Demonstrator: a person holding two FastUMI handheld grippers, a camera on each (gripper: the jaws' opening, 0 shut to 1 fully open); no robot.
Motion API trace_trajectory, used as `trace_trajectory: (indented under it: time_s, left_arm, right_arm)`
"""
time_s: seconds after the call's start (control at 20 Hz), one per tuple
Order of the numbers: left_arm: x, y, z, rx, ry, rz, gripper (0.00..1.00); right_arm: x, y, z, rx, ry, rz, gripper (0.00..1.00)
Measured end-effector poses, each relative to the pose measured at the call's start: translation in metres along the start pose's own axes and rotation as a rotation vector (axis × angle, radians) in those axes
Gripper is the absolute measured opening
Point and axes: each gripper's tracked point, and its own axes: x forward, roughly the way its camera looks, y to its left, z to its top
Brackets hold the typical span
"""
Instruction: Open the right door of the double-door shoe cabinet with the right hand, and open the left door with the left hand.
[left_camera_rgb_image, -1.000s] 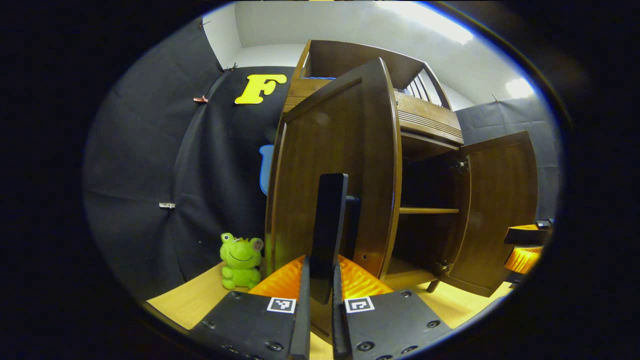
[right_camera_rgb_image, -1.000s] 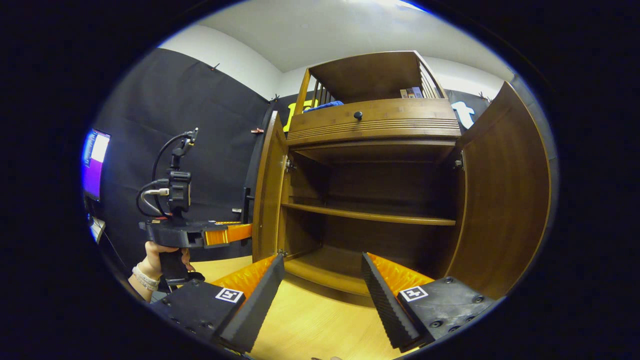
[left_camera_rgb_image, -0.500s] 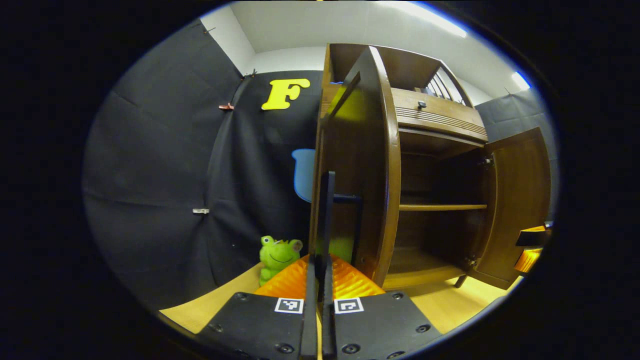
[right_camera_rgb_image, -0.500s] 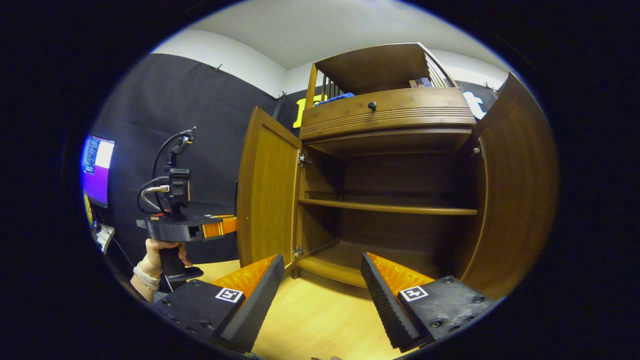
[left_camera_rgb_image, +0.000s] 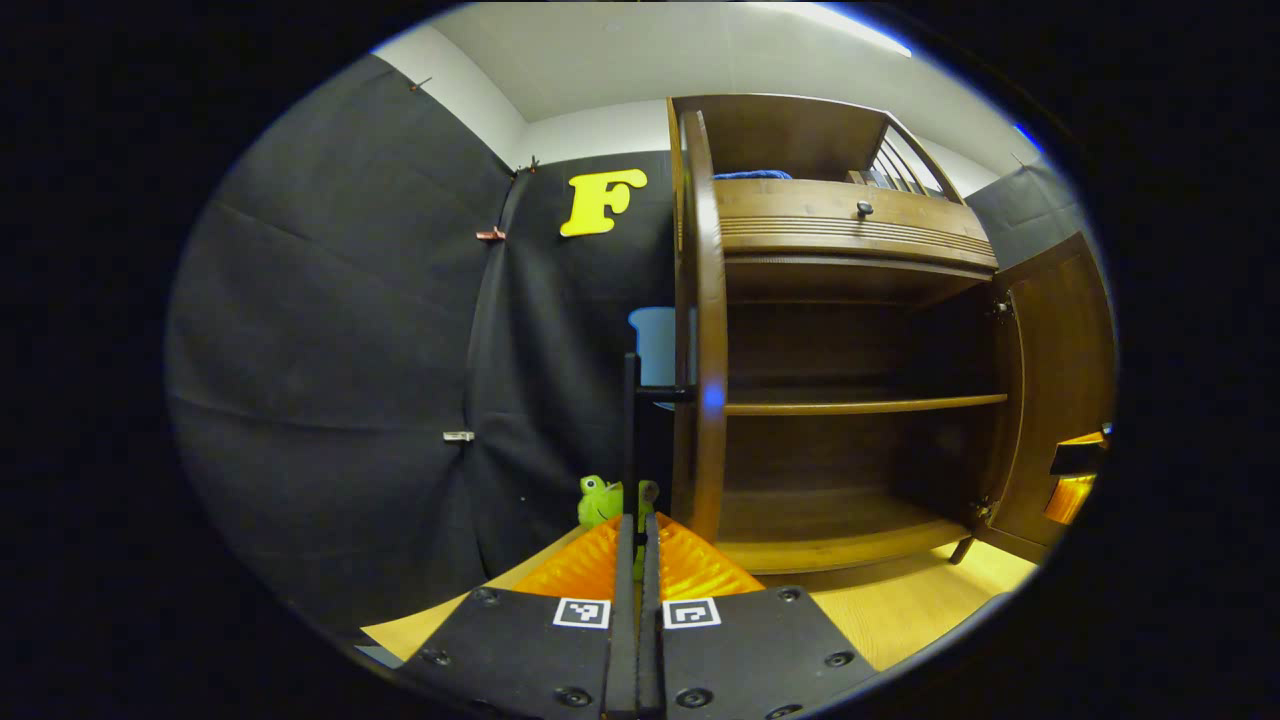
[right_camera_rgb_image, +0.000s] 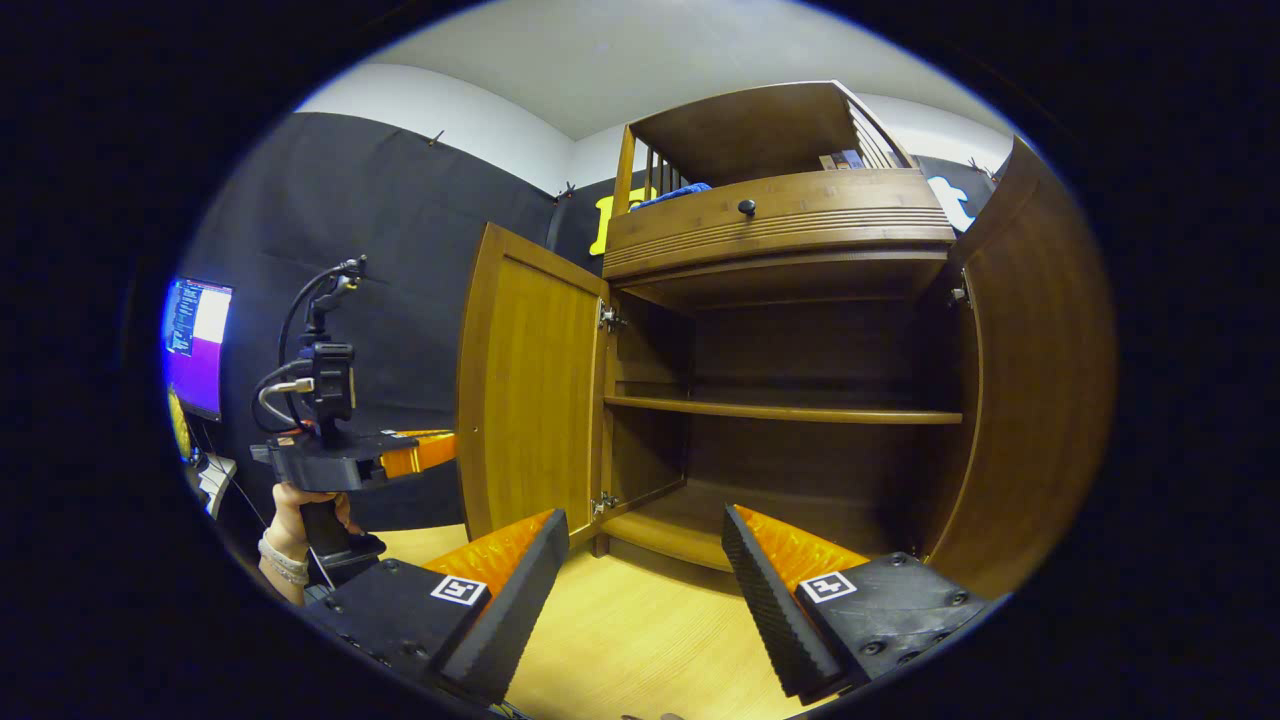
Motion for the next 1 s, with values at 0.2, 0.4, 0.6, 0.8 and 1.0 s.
trace_trajectory:
  time_s: [0.2, 0.4, 0.6, 0.8, 1.0]
  left_arm:
    - [-0.035, -0.017, 0.012, -0.059, -0.002, -0.04, 0.05]
    - [-0.05, -0.071, 0.03, -0.071, -0.001, -0.205, 0.05]
    - [-0.055, -0.112, 0.054, -0.081, -0.069, -0.31, 0.61]
    - [-0.053, -0.14, 0.056, -0.052, -0.075, -0.33, 0.94]
    - [-0.05, -0.167, 0.056, -0.066, -0.067, -0.383, 0.96]
  right_arm:
    - [-0.003, -0.012, 0.008, -0.021, -0.022, -0.042, 0.97]
    - [-0.009, -0.033, 0.024, -0.023, -0.066, -0.127, 0.95]
    - [-0.021, -0.049, 0.032, -0.034, -0.088, -0.193, 0.95]
    - [-0.038, -0.069, 0.04, -0.071, -0.09, -0.251, 0.99]
    - [-0.055, -0.09, 0.045, -0.08, -0.1, -0.301, 0.99]
